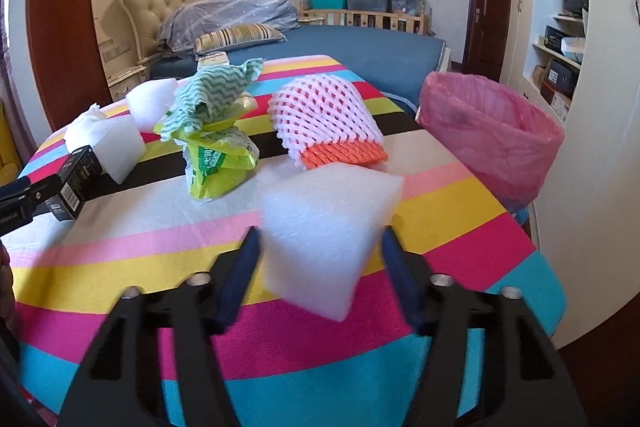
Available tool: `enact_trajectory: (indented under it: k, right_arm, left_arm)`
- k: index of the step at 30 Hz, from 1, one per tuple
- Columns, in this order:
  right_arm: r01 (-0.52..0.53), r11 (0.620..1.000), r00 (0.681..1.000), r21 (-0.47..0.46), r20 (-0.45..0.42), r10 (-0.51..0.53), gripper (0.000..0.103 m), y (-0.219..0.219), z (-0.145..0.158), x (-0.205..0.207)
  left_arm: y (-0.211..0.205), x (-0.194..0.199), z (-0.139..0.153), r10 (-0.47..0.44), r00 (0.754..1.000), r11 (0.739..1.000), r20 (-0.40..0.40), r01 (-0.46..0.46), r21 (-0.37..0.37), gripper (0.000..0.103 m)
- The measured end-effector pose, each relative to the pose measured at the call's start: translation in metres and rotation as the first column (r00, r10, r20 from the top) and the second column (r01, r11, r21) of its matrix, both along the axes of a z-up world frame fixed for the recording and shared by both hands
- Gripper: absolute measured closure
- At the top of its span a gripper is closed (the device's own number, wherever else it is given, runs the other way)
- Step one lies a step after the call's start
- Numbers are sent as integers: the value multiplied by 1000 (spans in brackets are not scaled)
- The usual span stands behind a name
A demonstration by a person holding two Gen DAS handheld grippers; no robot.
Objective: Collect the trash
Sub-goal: 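Grasp the black DORMI box with the left tool while the right tool grasps the white foam block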
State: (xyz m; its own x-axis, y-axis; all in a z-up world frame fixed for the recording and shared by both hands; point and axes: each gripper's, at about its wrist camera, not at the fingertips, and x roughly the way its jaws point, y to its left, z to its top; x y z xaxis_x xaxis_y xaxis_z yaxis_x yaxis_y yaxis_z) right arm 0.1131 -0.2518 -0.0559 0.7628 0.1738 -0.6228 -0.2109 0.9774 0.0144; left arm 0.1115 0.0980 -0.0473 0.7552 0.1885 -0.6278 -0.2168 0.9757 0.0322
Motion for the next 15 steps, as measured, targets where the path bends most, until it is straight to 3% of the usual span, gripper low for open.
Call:
enact_trajectory:
  k: [7,10,12,15]
  right_arm:
    - [-19,1000,999,25,30,18,48,-7,0,-5]
    - [-25,999,999,38,37,24,48,-7,1,-7]
    - [-26,999,999,43,41,25,48,-8,1,-7]
    - [-30,998,998,53,51,27,48,-9,2,-9]
  left_arm:
    - [-7,12,-2,-25,999,1000,-19,25,0,22]
    - [-5,19,-7,-35,998,999,-55,34,-28,41]
    - [-2,20,-10,-54,996,997,-68,50,-61,62]
    - [-1,17,-10,-58,997,995,-56,54,-79,65]
